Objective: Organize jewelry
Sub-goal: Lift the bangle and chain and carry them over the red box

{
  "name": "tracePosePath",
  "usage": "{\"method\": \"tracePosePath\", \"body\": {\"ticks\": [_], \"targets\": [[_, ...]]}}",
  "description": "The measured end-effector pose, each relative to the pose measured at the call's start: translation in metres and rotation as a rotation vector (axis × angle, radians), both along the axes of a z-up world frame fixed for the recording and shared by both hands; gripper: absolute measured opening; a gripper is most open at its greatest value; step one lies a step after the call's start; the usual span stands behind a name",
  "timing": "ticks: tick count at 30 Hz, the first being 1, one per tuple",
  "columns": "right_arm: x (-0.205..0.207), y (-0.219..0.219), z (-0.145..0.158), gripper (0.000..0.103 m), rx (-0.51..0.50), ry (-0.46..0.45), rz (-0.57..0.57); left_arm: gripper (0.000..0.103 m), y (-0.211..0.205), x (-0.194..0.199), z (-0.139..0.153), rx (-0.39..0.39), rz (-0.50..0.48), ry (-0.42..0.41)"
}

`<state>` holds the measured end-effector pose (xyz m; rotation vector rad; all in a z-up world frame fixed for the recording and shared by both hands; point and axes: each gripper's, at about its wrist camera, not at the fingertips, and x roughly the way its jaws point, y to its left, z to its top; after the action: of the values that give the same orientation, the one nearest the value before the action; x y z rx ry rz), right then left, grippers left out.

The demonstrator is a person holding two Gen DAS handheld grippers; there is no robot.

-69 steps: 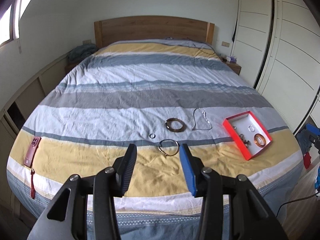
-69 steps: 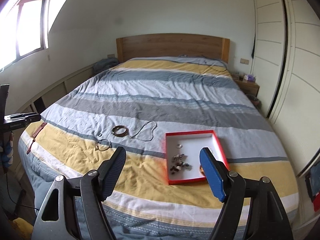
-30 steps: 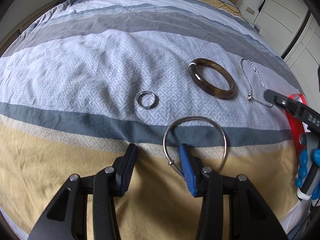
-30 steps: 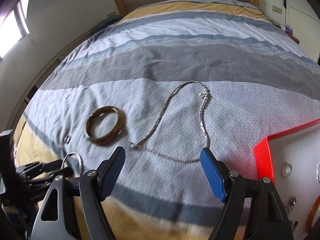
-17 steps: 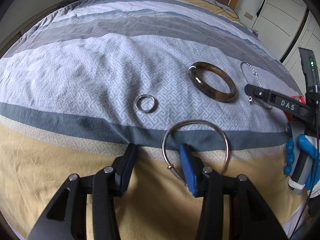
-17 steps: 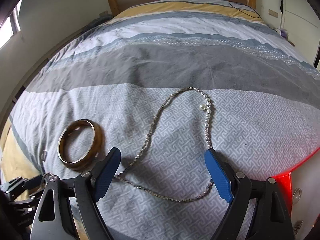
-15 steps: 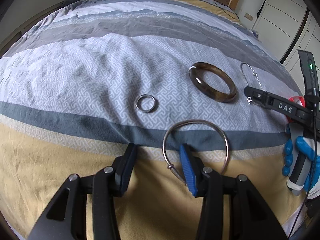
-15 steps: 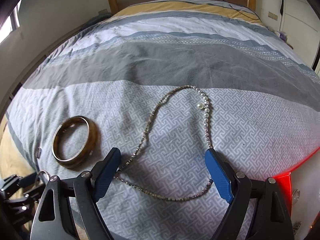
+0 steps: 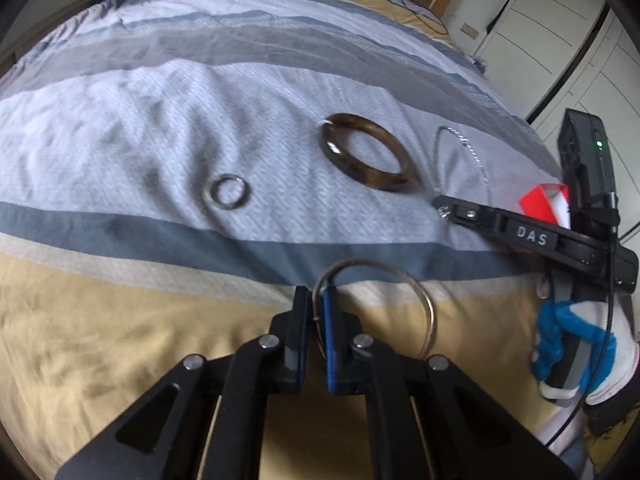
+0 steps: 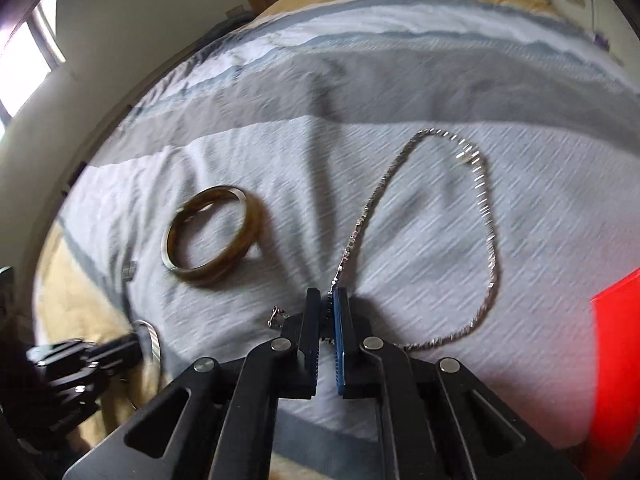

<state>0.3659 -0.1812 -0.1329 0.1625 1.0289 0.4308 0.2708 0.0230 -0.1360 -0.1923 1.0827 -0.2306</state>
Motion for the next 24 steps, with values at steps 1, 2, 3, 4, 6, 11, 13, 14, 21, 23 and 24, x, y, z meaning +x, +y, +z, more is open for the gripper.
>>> {"method": "tracePosePath", "body": {"ticks": [1, 2, 3, 4, 6, 11, 13, 14, 21, 23, 24], "targets": [[-0.002, 0.002, -0.001, 0.004, 0.028, 0.016, 0.01, 0.006, -0.003, -0.001, 0.001, 0.004, -0.006, 0.0], [-0.003, 0.003, -0.001, 0.004, 0.044, 0.024, 0.015, 0.006, -0.007, -0.002, 0.001, 0.011, -0.01, -0.001], [-0.005, 0.005, -0.001, 0.003, 0.066, 0.033, 0.022, 0.006, -0.008, -0.004, 0.003, 0.016, -0.007, -0.003], [-0.007, 0.006, 0.0, 0.003, 0.087, 0.038, 0.027, 0.006, -0.008, -0.006, 0.005, 0.015, 0.002, -0.004], [-0.012, 0.008, 0.004, 0.003, 0.119, 0.04, 0.034, 0.006, -0.008, -0.008, 0.007, 0.012, 0.02, -0.003], [-0.033, 0.01, 0.019, 0.003, 0.2, 0.027, 0.053, 0.005, -0.003, -0.023, 0.019, 0.035, 0.049, -0.018], [-0.043, 0.006, 0.026, 0.003, 0.241, 0.018, 0.054, 0.006, 0.0, -0.03, 0.028, 0.038, 0.055, -0.031], [-0.049, 0.005, 0.032, 0.003, 0.272, 0.012, 0.054, 0.006, 0.0, -0.033, 0.032, 0.039, 0.057, -0.037], [-0.083, -0.008, 0.077, 0.003, 0.405, -0.032, 0.041, 0.006, 0.0, -0.058, 0.072, 0.051, 0.067, -0.1], [-0.094, -0.013, 0.09, 0.003, 0.433, -0.043, 0.041, 0.006, -0.004, -0.064, 0.083, 0.053, 0.071, -0.118], [-0.101, -0.015, 0.097, 0.003, 0.448, -0.05, 0.041, 0.006, -0.005, -0.068, 0.09, 0.055, 0.073, -0.128]]}}
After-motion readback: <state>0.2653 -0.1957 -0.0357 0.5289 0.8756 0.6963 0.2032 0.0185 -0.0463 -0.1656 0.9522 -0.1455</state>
